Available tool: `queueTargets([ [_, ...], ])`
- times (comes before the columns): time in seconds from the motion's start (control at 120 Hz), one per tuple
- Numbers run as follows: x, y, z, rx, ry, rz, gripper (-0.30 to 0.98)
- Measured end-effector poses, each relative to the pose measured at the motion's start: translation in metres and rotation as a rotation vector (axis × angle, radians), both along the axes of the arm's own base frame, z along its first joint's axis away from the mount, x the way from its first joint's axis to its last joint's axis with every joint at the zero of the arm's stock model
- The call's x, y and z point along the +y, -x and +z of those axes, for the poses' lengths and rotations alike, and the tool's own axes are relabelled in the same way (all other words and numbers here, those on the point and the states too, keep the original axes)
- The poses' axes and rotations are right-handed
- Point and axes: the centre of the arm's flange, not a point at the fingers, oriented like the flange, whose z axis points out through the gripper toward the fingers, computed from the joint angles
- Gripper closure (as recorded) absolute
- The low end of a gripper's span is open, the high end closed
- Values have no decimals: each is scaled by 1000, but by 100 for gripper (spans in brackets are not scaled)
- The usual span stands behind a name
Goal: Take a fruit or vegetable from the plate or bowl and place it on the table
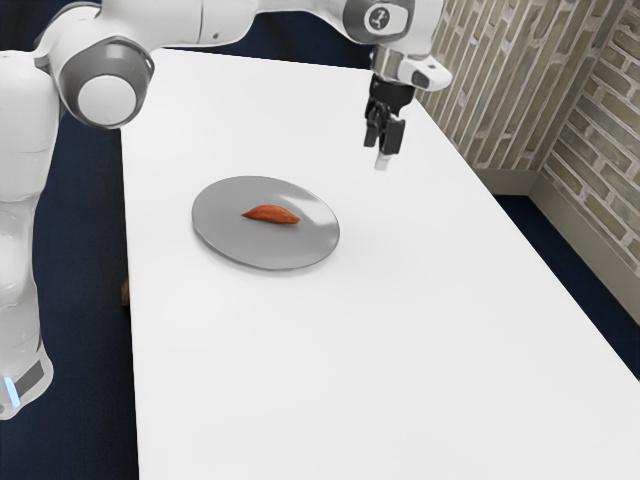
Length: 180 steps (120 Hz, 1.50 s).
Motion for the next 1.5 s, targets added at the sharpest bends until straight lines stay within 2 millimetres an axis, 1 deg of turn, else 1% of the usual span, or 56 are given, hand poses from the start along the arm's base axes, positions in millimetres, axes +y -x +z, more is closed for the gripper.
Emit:
queueTargets([
  [0.075, -8, 3, -1, 4, -14, -19, 0],
  [0.142, -16, 11, -11, 22, -24, -35, 0],
  [0.225, -20, 31, -31, 46, -30, -43, 0],
  [0.283, -20, 45, -39, 48, -36, -43, 0],
  [0.35, -19, 61, -35, 29, -49, -44, 0],
  [0.425, -18, 75, -23, -7, -69, -44, 0],
  [0.525, -16, 88, -14, -44, -83, -41, 0],
  [0.583, -19, 94, -9, -63, -88, -45, 0],
  [0.65, -21, 100, -12, -63, -90, -49, 0],
  [0.75, -17, 108, -15, -63, -92, -40, 0],
  [0.8, -15, 111, -16, -63, -92, -35, 0],
  [0.908, -7, 120, -27, -43, -96, -22, 0],
  [1.017, 18, 127, -39, -18, -104, 20, 0],
  [1.108, 40, 133, -55, 5, -100, 58, 0],
  [1.183, 52, 135, -62, 11, -102, 76, 0],
  [1.333, 57, 134, -85, 27, -108, 79, 0],
  [1.425, 68, 136, -102, 50, -100, 98, 0],
  [1.5, 69, 133, -114, 67, -95, 101, 0],
])
